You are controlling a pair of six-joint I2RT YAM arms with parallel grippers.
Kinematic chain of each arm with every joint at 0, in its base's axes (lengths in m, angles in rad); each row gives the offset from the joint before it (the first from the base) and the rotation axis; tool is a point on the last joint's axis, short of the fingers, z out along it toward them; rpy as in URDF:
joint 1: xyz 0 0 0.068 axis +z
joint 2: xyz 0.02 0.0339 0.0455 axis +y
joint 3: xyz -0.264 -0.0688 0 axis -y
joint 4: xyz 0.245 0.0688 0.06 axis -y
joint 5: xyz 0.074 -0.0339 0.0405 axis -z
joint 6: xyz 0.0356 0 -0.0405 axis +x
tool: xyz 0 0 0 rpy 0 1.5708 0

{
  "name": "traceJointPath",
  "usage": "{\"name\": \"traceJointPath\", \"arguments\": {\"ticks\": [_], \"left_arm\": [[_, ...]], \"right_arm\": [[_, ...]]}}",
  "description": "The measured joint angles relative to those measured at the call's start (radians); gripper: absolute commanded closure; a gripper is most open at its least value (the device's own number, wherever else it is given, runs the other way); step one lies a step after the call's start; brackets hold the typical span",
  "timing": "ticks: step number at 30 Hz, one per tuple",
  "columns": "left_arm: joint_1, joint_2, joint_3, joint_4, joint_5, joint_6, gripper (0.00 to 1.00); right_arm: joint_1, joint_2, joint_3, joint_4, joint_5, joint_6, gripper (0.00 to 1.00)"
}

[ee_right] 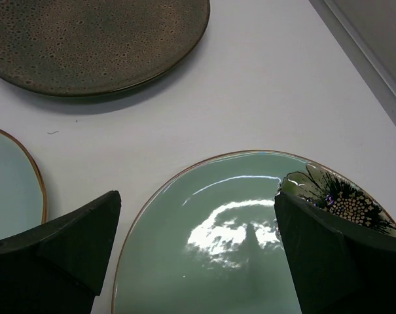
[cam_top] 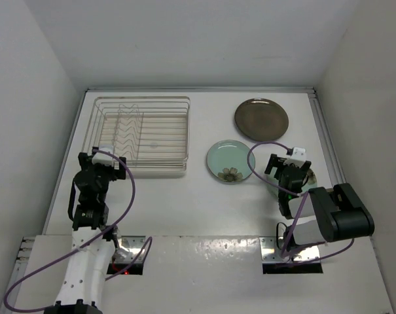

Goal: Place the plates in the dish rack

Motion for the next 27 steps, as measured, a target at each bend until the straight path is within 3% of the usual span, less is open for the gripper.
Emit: {"name": "traceJointPath", "arguments": {"ticks": [5, 8, 12, 15, 17, 19, 21, 24, 27], "left_arm": [[0.000, 0.000, 0.052, -0.053, -0.040, 0.022, 0.01], [0.000, -0.001, 0.070, -0.036, -0.095, 0.050, 0.01], [0.000, 0.013, 0.101, -0.038, -0.132, 0.098, 0.01], [0.000, 0.042, 0.142, -0.051, -0.124, 0.140, 0.01], [0.000, 0.066, 0.184, -0.087, -0.079, 0.187, 0.01], [0.000, 0.092, 0.248, -0.163, 0.005, 0.244, 0.01], [0.000, 0.113, 0.314, -0.233, 0.092, 0.287, 0.01], [0.000, 0.175, 0.441, -0.367, 0.203, 0.332, 0.01], [0.000, 0.253, 0.567, -0.478, 0.264, 0.343, 0.01]], "right_arm": [[0.003, 0.000, 0.000, 0.001, 0.033, 0.007, 0.00], [0.066, -0.060, 0.000, -0.030, 0.077, -0.027, 0.00], [0.185, -0.330, 0.042, -0.283, 0.107, -0.239, 0.00], [0.234, -0.344, 0.251, -0.528, 0.192, -0.399, 0.00], [0.230, -0.318, 0.415, -0.672, 0.271, -0.361, 0.00], [0.153, -0.290, 0.636, -0.933, 0.129, -0.257, 0.03], [0.048, -0.277, 0.775, -1.068, -0.064, -0.156, 0.00], [-0.114, -0.260, 0.853, -1.186, -0.345, 0.000, 0.00], [-0.194, -0.168, 0.870, -1.284, -0.528, 0.118, 0.00]]}}
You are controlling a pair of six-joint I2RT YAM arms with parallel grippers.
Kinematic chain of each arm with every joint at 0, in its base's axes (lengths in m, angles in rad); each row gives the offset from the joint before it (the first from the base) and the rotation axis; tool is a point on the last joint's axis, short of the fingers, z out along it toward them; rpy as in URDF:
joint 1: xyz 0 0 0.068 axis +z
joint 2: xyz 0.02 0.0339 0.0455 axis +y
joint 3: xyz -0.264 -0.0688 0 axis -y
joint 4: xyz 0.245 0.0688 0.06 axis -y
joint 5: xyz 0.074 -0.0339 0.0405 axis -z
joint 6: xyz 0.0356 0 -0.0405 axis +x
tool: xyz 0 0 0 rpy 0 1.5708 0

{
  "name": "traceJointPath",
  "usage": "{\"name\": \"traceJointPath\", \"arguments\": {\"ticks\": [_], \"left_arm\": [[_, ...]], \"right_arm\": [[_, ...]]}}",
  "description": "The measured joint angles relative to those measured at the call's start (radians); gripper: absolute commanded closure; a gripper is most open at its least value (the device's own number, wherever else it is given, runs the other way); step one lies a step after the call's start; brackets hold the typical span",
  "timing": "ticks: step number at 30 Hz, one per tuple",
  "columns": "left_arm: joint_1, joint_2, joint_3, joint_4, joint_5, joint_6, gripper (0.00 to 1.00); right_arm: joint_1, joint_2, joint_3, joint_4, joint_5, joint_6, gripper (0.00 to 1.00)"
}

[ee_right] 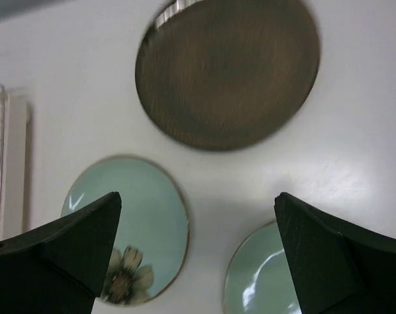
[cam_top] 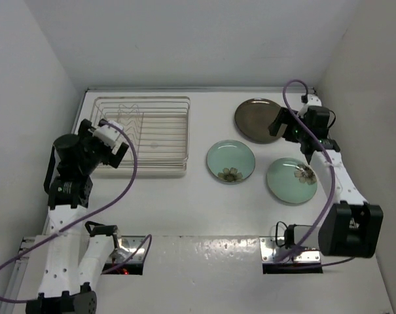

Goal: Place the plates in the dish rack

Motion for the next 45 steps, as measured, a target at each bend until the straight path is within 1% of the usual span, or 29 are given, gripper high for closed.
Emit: {"name": "traceJointPath", "arguments": {"ticks": [2, 3, 4, 5, 6, 7, 8, 9, 10, 11, 12, 13, 16, 17, 20, 23, 24, 26, 28, 30, 34, 37, 38, 39, 40, 45], "left_arm": [[0.000, 0.067, 0.084, -0.082, 0.023, 0.001, 0.06], [0.000, 0.091, 0.117, -0.117, 0.030, 0.001, 0.11], [0.000, 0.113, 0.145, -0.147, 0.037, 0.000, 0.27], [0.000, 0.129, 0.155, -0.171, 0.041, -0.005, 0.33], [0.000, 0.145, 0.161, -0.187, 0.040, -0.005, 0.36], [0.000, 0.147, 0.161, -0.214, 0.039, -0.005, 0.36], [0.000, 0.146, 0.161, -0.240, 0.039, -0.007, 0.34], [0.000, 0.140, 0.161, -0.258, 0.039, -0.008, 0.31], [0.000, 0.130, 0.158, -0.271, 0.036, -0.012, 0.25], [0.000, 0.122, 0.153, -0.276, 0.035, -0.014, 0.24], [0.003, 0.112, 0.147, -0.285, 0.033, -0.021, 0.22], [0.004, 0.105, 0.142, -0.291, 0.032, -0.025, 0.21], [0.006, 0.102, 0.134, -0.310, 0.033, -0.029, 0.15], [0.006, 0.108, 0.134, -0.312, 0.034, -0.029, 0.13], [0.006, 0.146, 0.139, -0.312, 0.043, -0.030, 0.13], [0.006, 0.216, 0.170, -0.308, 0.056, -0.031, 0.13], [0.006, 0.240, 0.184, -0.304, 0.061, -0.032, 0.13], [0.006, 0.284, 0.212, -0.296, 0.074, -0.037, 0.13], [0.006, 0.328, 0.247, -0.291, 0.089, -0.048, 0.13], [0.006, 0.381, 0.291, -0.273, 0.104, -0.059, 0.13], [0.008, 0.468, 0.361, -0.254, 0.132, -0.077, 0.13], [0.011, 0.512, 0.394, -0.247, 0.149, -0.089, 0.16], [0.014, 0.521, 0.401, -0.247, 0.156, -0.093, 0.16], [0.015, 0.526, 0.406, -0.247, 0.161, -0.096, 0.17], [0.016, 0.529, 0.410, -0.247, 0.164, -0.100, 0.17], [0.020, 0.535, 0.417, -0.245, 0.176, -0.109, 0.18]], "right_arm": [[-0.034, 0.077, 0.000, -0.061, -0.080, 0.061, 0.00], [-0.050, 0.112, 0.000, -0.086, -0.118, 0.091, 0.00], [-0.065, 0.140, 0.000, -0.106, -0.144, 0.115, 0.02], [-0.077, 0.161, 0.000, -0.118, -0.174, 0.140, 0.02], [-0.086, 0.177, 0.000, -0.124, -0.196, 0.159, 0.02], [-0.093, 0.190, 0.000, -0.123, -0.209, 0.179, 0.02], [-0.094, 0.199, 0.000, -0.121, -0.214, 0.195, 0.02], [-0.089, 0.209, 0.000, -0.116, -0.216, 0.208, 0.03], [-0.087, 0.219, 0.000, -0.106, -0.216, 0.225, 0.05], [-0.087, 0.234, 0.001, -0.096, -0.217, 0.241, 0.09], [-0.089, 0.255, 0.008, -0.089, -0.219, 0.264, 0.11], [-0.096, 0.286, 0.021, -0.078, -0.220, 0.291, 0.11], [-0.138, 0.384, 0.054, -0.030, -0.186, 0.384, 0.18], [-0.152, 0.421, 0.064, -0.012, -0.171, 0.418, 0.18], [-0.184, 0.537, 0.104, 0.035, -0.150, 0.507, 0.23], [-0.195, 0.656, 0.149, 0.063, -0.132, 0.581, 0.28], [-0.196, 0.684, 0.169, 0.076, -0.151, 0.608, 0.30], [-0.189, 0.719, 0.208, 0.100, -0.146, 0.636, 0.33], [-0.182, 0.757, 0.241, 0.123, -0.149, 0.662, 0.39], [-0.175, 0.777, 0.261, 0.137, -0.143, 0.678, 0.42], [-0.171, 0.844, 0.346, 0.127, -0.146, 0.709, 0.50], [-0.171, 0.904, 0.415, 0.121, -0.148, 0.739, 0.66], [-0.173, 0.921, 0.430, 0.123, -0.150, 0.752, 0.78], [-0.174, 0.930, 0.435, 0.128, -0.155, 0.764, 0.87], [-0.174, 0.936, 0.436, 0.128, -0.149, 0.776, 1.00], [-0.178, 0.947, 0.426, 0.184, -0.191, 0.760, 1.00]]}}
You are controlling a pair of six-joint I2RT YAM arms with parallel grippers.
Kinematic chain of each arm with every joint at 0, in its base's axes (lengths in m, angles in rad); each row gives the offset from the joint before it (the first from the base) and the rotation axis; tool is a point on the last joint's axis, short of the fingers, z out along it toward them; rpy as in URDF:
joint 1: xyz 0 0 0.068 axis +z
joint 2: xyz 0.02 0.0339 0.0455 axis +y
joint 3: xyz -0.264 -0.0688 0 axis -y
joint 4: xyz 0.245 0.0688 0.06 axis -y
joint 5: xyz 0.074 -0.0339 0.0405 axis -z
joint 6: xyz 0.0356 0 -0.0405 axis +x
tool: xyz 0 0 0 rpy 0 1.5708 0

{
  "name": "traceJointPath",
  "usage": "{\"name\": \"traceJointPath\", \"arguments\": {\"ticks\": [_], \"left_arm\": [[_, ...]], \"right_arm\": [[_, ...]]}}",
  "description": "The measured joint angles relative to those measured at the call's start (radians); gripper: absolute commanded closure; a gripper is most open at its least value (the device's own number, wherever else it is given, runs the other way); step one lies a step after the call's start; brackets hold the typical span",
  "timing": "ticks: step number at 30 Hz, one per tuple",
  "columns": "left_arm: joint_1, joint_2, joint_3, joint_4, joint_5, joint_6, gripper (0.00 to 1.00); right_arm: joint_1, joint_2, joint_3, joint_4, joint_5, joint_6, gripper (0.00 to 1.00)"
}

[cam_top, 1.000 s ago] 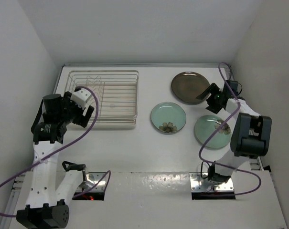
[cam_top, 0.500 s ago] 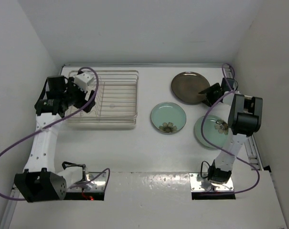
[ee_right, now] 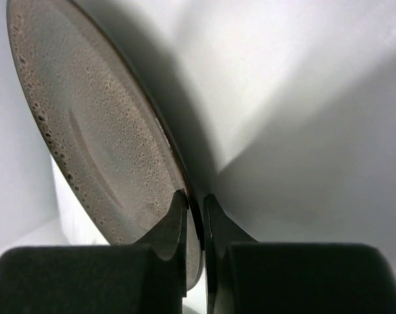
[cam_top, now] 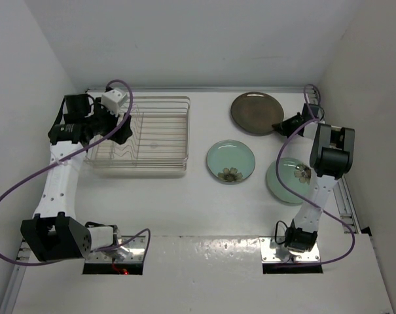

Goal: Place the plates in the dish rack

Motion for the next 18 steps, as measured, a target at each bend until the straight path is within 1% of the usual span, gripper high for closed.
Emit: {"name": "traceJointPath", "arguments": {"ticks": [4, 9, 12, 16, 18], "left_arm": [[0.000, 0.000, 0.000, 0.000, 0.004, 0.001, 0.18], [-0.018, 0.002, 0.024, -0.010, -0.025, 0.019, 0.18], [-0.046, 0.023, 0.096, -0.028, -0.044, 0.035, 0.18], [-0.075, 0.083, 0.213, -0.058, -0.049, 0.049, 0.18], [-0.079, 0.132, 0.277, -0.105, -0.043, 0.059, 0.22]], "right_arm": [[0.010, -0.016, 0.008, -0.010, 0.011, -0.085, 1.00], [0.056, -0.109, 0.126, -0.150, 0.103, -0.293, 1.00], [0.116, -0.219, 0.175, -0.218, 0.192, -0.458, 1.00], [0.182, -0.349, 0.181, -0.305, 0.273, -0.631, 1.00], [0.201, -0.401, 0.170, -0.335, 0.286, -0.694, 1.00]]}}
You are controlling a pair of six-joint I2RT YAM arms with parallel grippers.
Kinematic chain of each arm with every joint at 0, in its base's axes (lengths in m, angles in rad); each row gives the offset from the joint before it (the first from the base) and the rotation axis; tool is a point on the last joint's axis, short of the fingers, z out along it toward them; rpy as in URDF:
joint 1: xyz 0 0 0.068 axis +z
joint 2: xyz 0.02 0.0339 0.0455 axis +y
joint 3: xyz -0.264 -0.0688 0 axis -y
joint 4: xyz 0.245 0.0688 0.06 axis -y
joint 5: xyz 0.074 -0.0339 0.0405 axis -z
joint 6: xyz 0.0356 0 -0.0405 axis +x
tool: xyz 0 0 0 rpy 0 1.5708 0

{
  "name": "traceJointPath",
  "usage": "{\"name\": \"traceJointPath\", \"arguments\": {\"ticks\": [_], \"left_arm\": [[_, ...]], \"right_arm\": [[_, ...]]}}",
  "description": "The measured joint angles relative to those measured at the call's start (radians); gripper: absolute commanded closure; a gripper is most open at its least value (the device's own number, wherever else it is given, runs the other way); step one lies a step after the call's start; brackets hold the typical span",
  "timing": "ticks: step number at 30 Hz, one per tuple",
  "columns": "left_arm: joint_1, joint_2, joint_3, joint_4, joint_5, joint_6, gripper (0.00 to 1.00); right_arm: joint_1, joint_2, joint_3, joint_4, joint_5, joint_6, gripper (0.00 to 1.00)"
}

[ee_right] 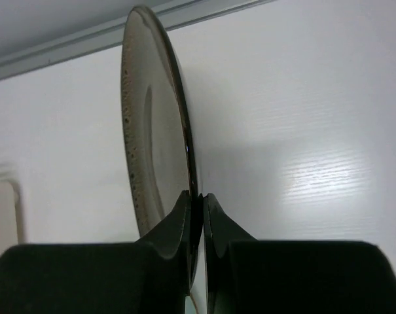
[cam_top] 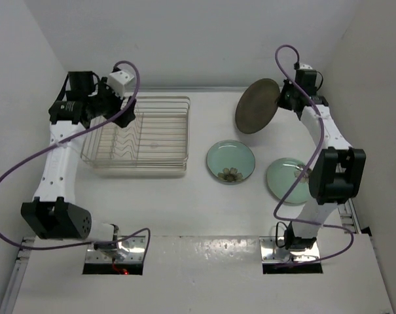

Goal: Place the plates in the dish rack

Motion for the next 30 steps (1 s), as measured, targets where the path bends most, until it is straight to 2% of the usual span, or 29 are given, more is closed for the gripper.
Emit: {"name": "traceJointPath", "arguments": {"ticks": [2, 5, 6, 10, 12, 15, 18, 22, 27, 30], "left_arm": [[0.000, 0.079, 0.094, -0.074, 0.013, 0.010, 0.29], [-0.016, 0.240, 0.278, -0.196, 0.050, 0.045, 0.29], [-0.028, 0.277, 0.312, -0.209, 0.055, 0.050, 0.27], [-0.165, 0.289, 0.289, -0.188, 0.067, 0.089, 0.12], [-0.262, 0.253, 0.259, -0.150, 0.094, 0.109, 0.12], [-0.378, 0.246, 0.314, -0.127, 0.158, 0.102, 0.12], [-0.460, 0.290, 0.424, -0.087, 0.223, 0.092, 0.12], [-0.575, 0.371, 0.482, -0.045, 0.258, 0.116, 0.12], [-0.684, 0.493, 0.482, -0.039, 0.257, 0.159, 0.12], [-0.713, 0.557, 0.480, -0.040, 0.262, 0.188, 0.12]], "right_arm": [[0.019, -0.056, -0.028, -0.013, 0.005, -0.053, 1.00], [0.056, -0.142, -0.082, -0.031, 0.019, -0.124, 1.00], [0.069, -0.169, -0.101, -0.035, 0.025, -0.146, 1.00], [0.148, -0.296, -0.193, -0.058, 0.047, -0.237, 1.00], [0.198, -0.367, -0.237, -0.074, 0.041, -0.272, 1.00], [0.262, -0.466, -0.282, -0.098, 0.015, -0.315, 1.00], [0.314, -0.559, -0.311, -0.105, -0.019, -0.341, 1.00], [0.374, -0.664, -0.379, -0.090, -0.060, -0.352, 1.00], [0.455, -0.719, -0.470, -0.092, -0.083, -0.359, 1.00], [0.494, -0.728, -0.512, -0.096, -0.082, -0.345, 1.00]]}}
